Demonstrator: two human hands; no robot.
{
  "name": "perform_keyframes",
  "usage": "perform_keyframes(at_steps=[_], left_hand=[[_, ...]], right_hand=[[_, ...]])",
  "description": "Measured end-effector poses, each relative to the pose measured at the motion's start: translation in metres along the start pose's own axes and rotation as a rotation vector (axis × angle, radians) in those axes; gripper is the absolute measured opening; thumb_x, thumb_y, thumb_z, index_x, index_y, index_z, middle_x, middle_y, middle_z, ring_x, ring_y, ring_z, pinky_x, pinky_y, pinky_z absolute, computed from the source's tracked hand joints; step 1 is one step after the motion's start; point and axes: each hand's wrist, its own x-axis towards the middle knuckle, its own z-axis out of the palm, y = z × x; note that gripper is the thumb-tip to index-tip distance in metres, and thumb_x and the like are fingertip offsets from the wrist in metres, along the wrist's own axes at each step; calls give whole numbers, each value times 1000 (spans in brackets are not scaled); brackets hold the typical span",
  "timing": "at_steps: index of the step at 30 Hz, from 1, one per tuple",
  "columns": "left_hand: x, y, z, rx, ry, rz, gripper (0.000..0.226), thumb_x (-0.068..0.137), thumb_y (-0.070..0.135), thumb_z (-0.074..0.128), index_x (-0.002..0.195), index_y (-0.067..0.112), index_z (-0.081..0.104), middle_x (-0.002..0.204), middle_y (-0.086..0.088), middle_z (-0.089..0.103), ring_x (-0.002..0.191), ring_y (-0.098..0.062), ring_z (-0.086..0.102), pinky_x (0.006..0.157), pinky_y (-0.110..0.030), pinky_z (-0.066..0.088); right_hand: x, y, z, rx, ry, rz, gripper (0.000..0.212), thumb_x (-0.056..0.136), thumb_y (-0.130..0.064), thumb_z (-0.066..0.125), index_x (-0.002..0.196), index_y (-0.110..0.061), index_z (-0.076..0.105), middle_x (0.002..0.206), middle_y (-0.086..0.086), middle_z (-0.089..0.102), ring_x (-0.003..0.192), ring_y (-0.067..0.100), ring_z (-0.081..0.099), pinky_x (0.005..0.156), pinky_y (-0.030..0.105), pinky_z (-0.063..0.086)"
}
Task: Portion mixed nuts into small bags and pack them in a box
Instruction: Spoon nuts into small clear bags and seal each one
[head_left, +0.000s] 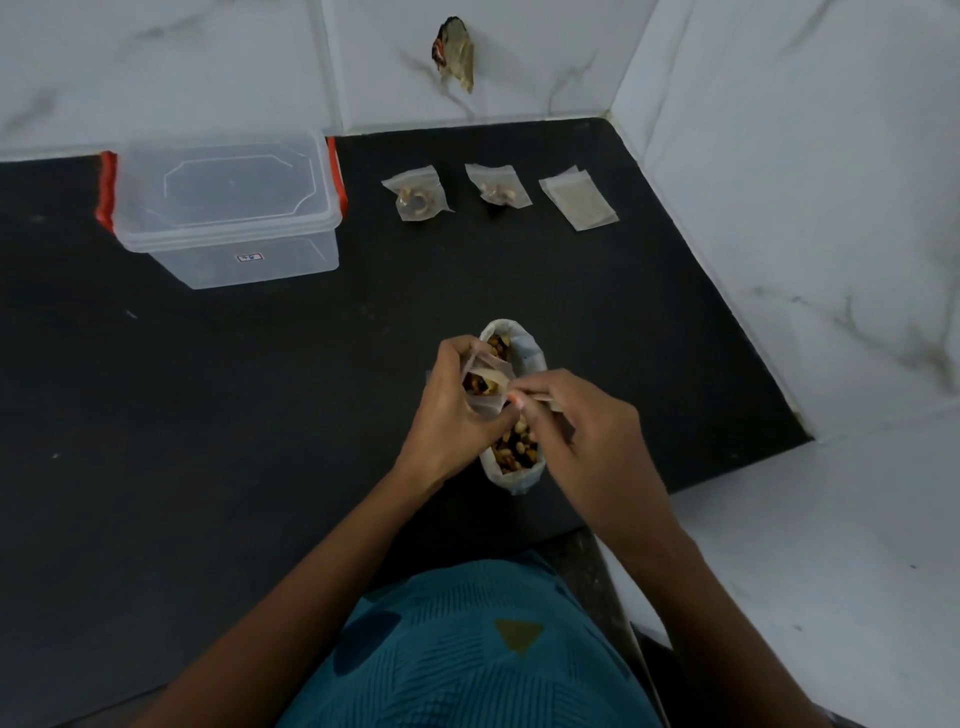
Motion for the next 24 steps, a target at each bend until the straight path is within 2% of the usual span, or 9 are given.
perform_keyframes(at_steps=[4,6,9,12,14,16,18,21,24], left_hand=[[0,4,-3,-14,-89,17,51,74,3,72,109,18,39,103,8,50,87,19,50,71,-9,47],[0,6,-3,-45,-114,36,51,74,7,74,107,23,39,102,9,52,92,15,52,74,-9,47],[-1,7,-1,-49,-172,73,62,68,16,77,108,34,33,106,15,48,98,8,53,83,-13,47],[1,2,0,18,-254,131,77,63,15,79,115,33,24,115,14,37,108,2,47,90,-10,42],[3,0,-1,43,-258,136,83,64,7,81,118,28,21,115,15,35,109,0,46,91,-9,40],[3,0,-2,34,-206,122,79,66,4,79,119,25,24,111,18,39,104,4,48,88,-9,41],[3,2,-5,-24,-137,87,65,70,4,76,111,31,35,107,19,47,101,8,51,85,-10,43],[2,4,-6,-74,-82,81,49,70,14,74,101,35,42,101,23,53,98,4,54,82,-15,46],[1,6,-4,-92,-95,112,42,67,24,68,98,32,41,96,22,55,90,1,57,77,-16,46]], right_hand=[[-1,2,-9,-42,-122,-76,28,88,-26,46,93,-6,65,81,2,66,72,6,59,66,20,50],[2,4,-15,-86,-95,-91,26,88,-25,46,94,-7,64,79,2,66,67,5,57,62,19,49],[7,7,-22,-41,-27,-82,24,87,-20,48,94,-2,63,82,-5,61,74,-2,57,64,8,47],[8,8,-22,-22,1,-87,24,87,-18,49,95,0,63,82,-11,54,73,-18,53,65,1,43],[7,9,-23,-9,13,-82,23,87,-19,49,95,-1,63,82,-13,53,73,-20,52,65,1,43],[7,8,-28,10,31,-91,19,87,-19,49,97,-8,61,80,-19,52,73,-17,53,66,3,44],[8,4,-35,29,59,-106,13,88,-18,48,98,-14,57,81,-24,51,72,-15,55,65,5,45],[9,-2,-44,54,68,-108,12,88,-18,48,97,-15,55,81,-24,52,70,-13,56,64,5,45],[9,-5,-41,40,-18,-91,16,88,-22,47,94,-14,59,76,-25,50,68,-11,55,61,6,45]])
